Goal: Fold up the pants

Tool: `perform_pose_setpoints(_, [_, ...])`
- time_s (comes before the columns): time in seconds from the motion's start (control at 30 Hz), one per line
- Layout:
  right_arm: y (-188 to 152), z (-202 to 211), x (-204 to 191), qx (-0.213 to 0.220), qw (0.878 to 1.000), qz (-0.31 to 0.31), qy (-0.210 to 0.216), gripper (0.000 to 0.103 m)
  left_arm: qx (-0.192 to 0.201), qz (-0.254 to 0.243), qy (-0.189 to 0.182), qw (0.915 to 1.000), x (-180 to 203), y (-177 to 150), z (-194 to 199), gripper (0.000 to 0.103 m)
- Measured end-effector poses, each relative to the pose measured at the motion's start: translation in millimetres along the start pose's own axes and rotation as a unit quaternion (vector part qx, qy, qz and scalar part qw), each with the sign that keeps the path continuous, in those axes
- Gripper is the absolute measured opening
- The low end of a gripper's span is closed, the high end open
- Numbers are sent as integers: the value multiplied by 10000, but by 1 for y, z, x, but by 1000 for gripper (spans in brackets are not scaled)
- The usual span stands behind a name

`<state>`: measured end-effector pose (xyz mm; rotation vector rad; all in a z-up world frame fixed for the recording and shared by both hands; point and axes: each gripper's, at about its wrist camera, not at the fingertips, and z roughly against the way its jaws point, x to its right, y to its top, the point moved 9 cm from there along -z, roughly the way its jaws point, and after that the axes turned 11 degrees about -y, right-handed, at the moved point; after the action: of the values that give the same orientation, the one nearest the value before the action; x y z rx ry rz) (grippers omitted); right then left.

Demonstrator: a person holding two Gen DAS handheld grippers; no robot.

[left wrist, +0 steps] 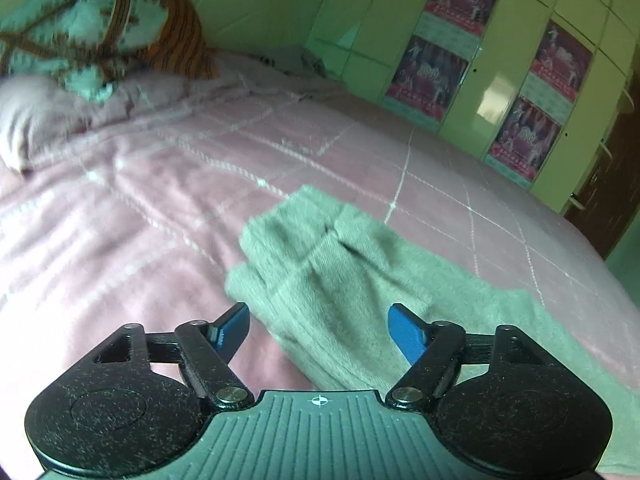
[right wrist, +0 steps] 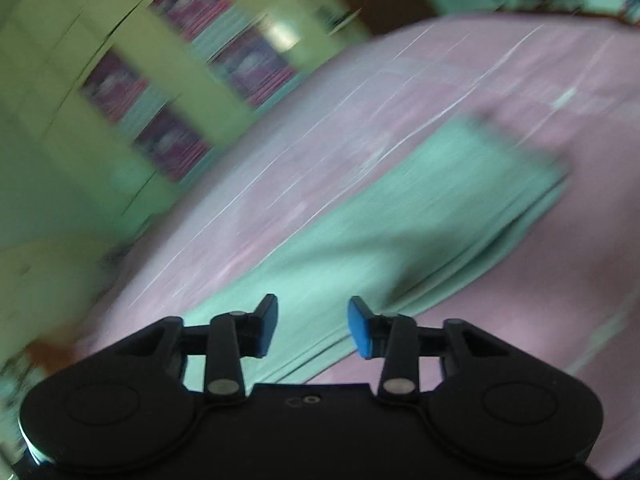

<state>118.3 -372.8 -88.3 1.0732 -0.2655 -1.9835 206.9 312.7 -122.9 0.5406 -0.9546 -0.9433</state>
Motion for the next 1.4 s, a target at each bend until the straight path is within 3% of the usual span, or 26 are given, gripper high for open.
perform_pose_setpoints(0.03, [-12,-10,-11,-189,9998,97,43,35,-23,45,-50,10000,1,-2,-1,61])
perform_pose_setpoints(0.13, [-37,-31,-32,-616,9977,-6,277,34,-151,-9,-158,9998,5,-12,-5,60])
perform_pose_setpoints(0.53, [-54,-43,-26,-1197,9866,-903,645,36,-348,-4,-307,9989,13,-24,-12,60])
perform_pose_setpoints(0.6, [-52,-50,-28,-1179,9855,-1019,664,31,-374,-17,-289,9989,14,-25,-13,60])
perform_pose_setpoints(0.67, [-51,-54,-27,-1133,9870,-962,605,9,-374,29,-292,9989,13,-25,-13,60])
perform_pose_setpoints(0.7, [-53,-56,-28,-1088,9899,-790,455,5,-366,54,-281,9989,12,-24,-12,60])
perform_pose_setpoints(1.1, [-63,-42,-29,-851,9947,-510,272,4,-311,-12,-288,9991,14,-23,-10,60])
perform_pose_setpoints(1.17, [-58,-29,-39,-618,9972,-264,332,4,-215,7,-301,9993,14,-21,-6,60])
perform_pose_setpoints(1.27, [-66,-42,-28,-908,9948,-394,247,3,-110,279,-210,9993,4,-18,-4,60])
perform_pose_setpoints(1.4, [-63,-36,-28,-911,9933,-582,407,13,-20,678,-143,9976,-16,-9,-8,59])
